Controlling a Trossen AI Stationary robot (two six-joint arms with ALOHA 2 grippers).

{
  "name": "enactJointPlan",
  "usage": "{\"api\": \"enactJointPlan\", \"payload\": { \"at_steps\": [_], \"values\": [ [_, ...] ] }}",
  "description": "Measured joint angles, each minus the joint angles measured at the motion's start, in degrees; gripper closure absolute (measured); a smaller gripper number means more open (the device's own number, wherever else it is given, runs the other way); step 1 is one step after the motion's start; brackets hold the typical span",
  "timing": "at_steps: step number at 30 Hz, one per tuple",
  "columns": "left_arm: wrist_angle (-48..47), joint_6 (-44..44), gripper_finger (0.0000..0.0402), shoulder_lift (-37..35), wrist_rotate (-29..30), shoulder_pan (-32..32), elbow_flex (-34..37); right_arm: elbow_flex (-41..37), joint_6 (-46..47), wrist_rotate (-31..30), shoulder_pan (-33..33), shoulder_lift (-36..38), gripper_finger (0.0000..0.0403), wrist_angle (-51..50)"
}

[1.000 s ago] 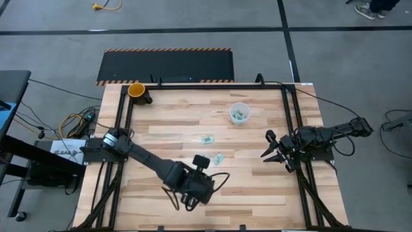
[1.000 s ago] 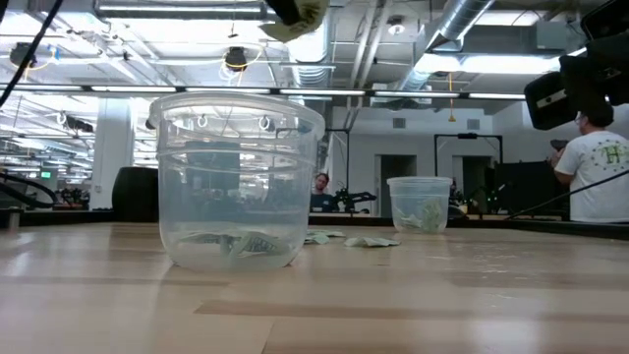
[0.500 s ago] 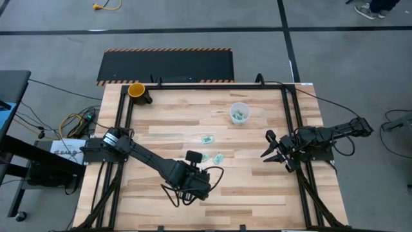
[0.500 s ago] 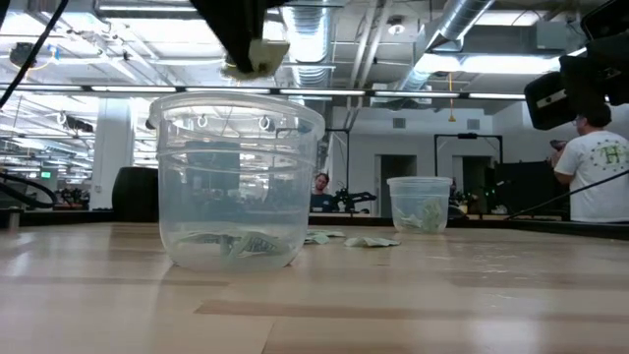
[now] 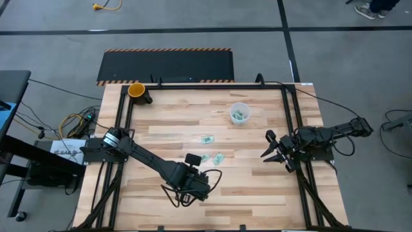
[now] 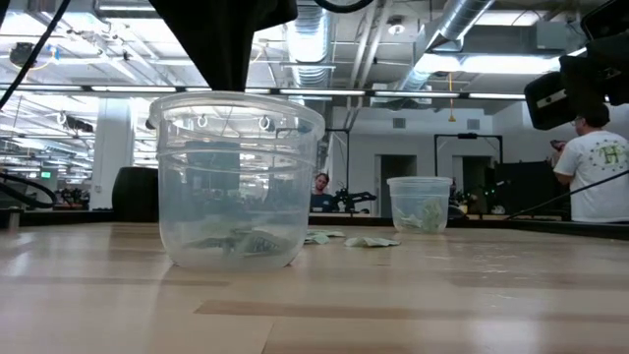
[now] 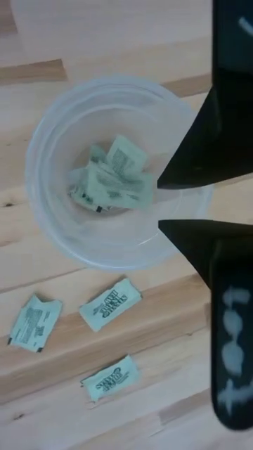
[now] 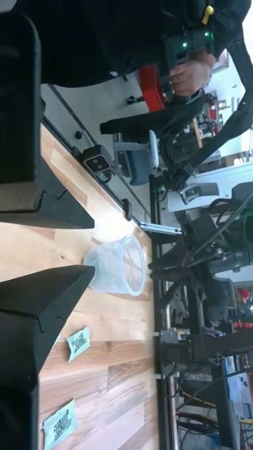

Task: Pick and place Stevia / Truvia into bins
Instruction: Put the stevia packet into the bottom transparent container

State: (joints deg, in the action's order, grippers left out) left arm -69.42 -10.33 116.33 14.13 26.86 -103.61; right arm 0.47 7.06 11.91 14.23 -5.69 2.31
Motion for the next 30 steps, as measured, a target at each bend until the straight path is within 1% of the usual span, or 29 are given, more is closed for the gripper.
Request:
{"api": "enactJointPlan", "payload": {
  "at_steps": [4,8,15,18,19,22,24,27,30],
  "values": [
    [0.0,1.7,0.0318,0.0,0.0,0.0,0.0,0.0,0.0,0.0,0.0,0.0,0.0316,0.0],
    [1.4,4.1,0.0318,0.0,0.6,-0.3,-0.3,0.0,0.0,0.0,0.0,0.0,0.0316,0.0],
    [11.2,10.2,0.0319,0.0,7.2,-3.4,-2.6,0.0,0.0,0.0,0.0,0.0,0.0316,0.0],
    [12.0,12.9,0.0319,0.0,8.6,-5.9,-2.6,0.0,0.0,0.0,0.0,0.0,0.0316,0.0],
    [11.7,13.6,0.0319,0.0,8.0,-7.0,-2.6,0.0,0.0,0.0,0.0,0.0,0.0316,0.0],
    [11.7,16.0,0.0319,0.0,2.8,-10.7,-2.6,0.0,0.0,0.0,0.0,0.0,0.0316,0.0],
    [12.0,18.4,0.0319,0.0,0.7,-12.8,-2.4,0.0,0.0,0.0,0.0,0.0,0.0316,0.0],
    [15.4,22.7,0.0319,0.0,-1.8,-15.5,-0.5,0.0,0.0,0.0,0.0,0.0,0.0316,0.0],
    [19.7,25.7,0.0319,0.0,-6.2,-18.1,1.5,0.0,0.0,0.0,0.0,0.0,0.0316,0.0]
  ]
}}
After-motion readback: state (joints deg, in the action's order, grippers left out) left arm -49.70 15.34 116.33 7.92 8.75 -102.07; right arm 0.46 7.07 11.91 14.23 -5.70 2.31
